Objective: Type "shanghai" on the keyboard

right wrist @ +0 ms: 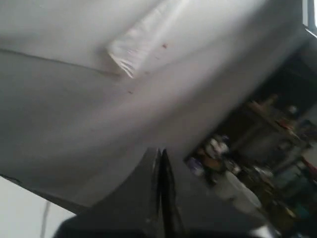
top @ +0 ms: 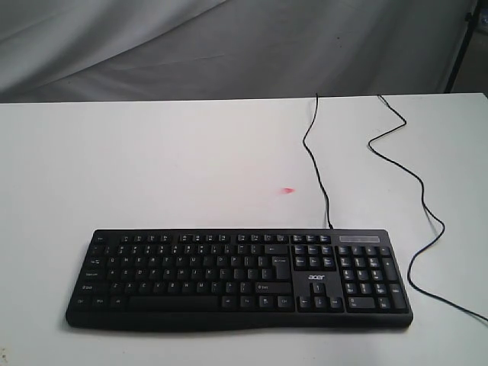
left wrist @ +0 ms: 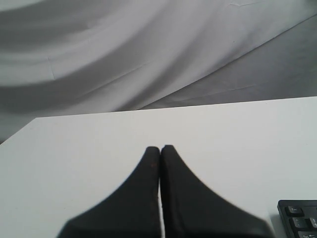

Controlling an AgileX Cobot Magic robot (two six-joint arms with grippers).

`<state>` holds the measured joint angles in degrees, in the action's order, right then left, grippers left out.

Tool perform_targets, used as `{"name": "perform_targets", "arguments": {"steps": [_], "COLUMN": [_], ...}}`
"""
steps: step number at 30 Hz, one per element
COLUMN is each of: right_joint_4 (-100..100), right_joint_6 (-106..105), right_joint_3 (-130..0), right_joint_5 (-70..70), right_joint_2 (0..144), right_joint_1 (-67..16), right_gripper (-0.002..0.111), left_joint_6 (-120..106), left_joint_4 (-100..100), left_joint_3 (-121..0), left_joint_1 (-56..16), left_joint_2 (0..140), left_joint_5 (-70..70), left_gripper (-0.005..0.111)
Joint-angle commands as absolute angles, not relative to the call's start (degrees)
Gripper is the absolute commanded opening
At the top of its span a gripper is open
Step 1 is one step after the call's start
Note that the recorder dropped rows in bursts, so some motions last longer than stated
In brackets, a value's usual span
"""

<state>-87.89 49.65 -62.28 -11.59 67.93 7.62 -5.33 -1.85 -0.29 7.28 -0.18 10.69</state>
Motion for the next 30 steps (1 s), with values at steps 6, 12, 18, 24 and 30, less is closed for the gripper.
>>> {"name": "perform_targets", "arguments": {"steps": [6,12,18,24,30], "right_joint_4": [-48.91,6.81,35.15,44.99,47.69], "right_joint_6": [19.26,-28.93,-55.23,-62.69,-68.76], "right_joint_3": [-75.64,-88.45,-88.45,-88.33,-88.33], "right_joint_5": [-34.02,-45.63,-45.76,-51.74,-58.42], "right_joint_2": [74.57,83.52,86.27,90.51,97.61], "right_joint_1": [7.93,7.93,7.93,7.93,5.52], "right_gripper": [0.000,0.000,0.000,0.000,0.000], "left_joint_6": [-5.18,-5.18,-5.18,-5.18,-5.18], "left_joint_4": [-1.82,-1.82,-1.82,-1.82,-1.82], "left_joint_3": [0.00,0.00,0.00,0.00,0.00], "left_joint_1": [7.07,7.07,7.07,7.07,7.07], "left_joint_2": [0.00,0.00,0.00,0.00,0.00], "left_joint_5": [10.52,10.52,10.52,10.52,10.52], "left_gripper": [0.001,0.001,0.001,0.001,0.001]}}
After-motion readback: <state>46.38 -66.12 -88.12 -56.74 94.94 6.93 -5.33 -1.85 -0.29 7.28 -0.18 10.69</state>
